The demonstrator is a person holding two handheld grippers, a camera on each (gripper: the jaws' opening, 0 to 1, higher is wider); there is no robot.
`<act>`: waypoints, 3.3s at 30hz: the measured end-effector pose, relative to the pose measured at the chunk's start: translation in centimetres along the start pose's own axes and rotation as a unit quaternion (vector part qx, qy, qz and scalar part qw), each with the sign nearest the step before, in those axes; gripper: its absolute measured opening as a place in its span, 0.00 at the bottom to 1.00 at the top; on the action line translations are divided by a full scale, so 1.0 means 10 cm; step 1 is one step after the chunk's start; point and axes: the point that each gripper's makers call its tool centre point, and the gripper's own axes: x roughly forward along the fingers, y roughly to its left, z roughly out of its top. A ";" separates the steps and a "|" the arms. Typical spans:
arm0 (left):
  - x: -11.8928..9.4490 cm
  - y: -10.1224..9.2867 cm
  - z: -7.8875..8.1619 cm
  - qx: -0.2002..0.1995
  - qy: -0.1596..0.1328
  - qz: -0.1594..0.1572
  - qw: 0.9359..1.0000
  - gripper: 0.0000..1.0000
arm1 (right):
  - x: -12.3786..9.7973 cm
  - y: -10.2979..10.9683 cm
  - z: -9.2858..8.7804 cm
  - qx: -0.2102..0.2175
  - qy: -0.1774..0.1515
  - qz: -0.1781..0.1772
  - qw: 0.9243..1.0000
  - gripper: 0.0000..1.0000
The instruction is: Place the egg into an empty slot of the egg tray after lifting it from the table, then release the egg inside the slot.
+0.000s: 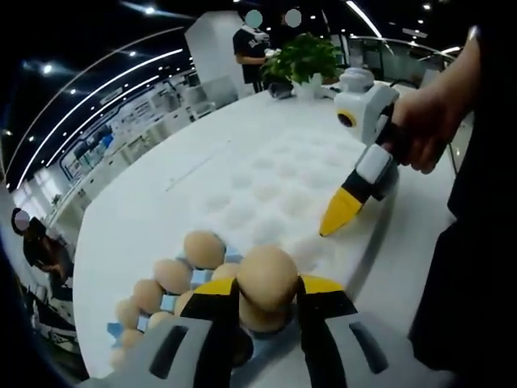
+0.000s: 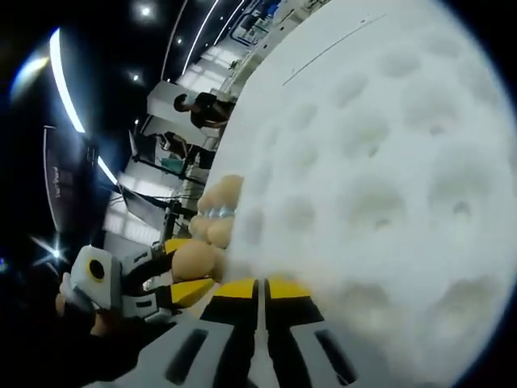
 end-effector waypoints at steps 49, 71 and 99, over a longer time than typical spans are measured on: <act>-0.28 0.83 -0.32 -0.057 0.023 0.076 0.995 0.28 | -0.33 -0.30 0.36 -0.326 0.043 -0.153 0.932 0.24; -0.39 1.12 -0.52 -0.075 0.035 0.103 0.991 0.28 | -0.21 -0.24 0.24 -0.427 0.015 -0.122 0.896 0.43; -0.42 1.53 -0.67 -0.079 0.054 0.132 0.987 0.28 | -0.19 -0.21 0.26 -0.435 -0.018 -0.123 0.892 0.49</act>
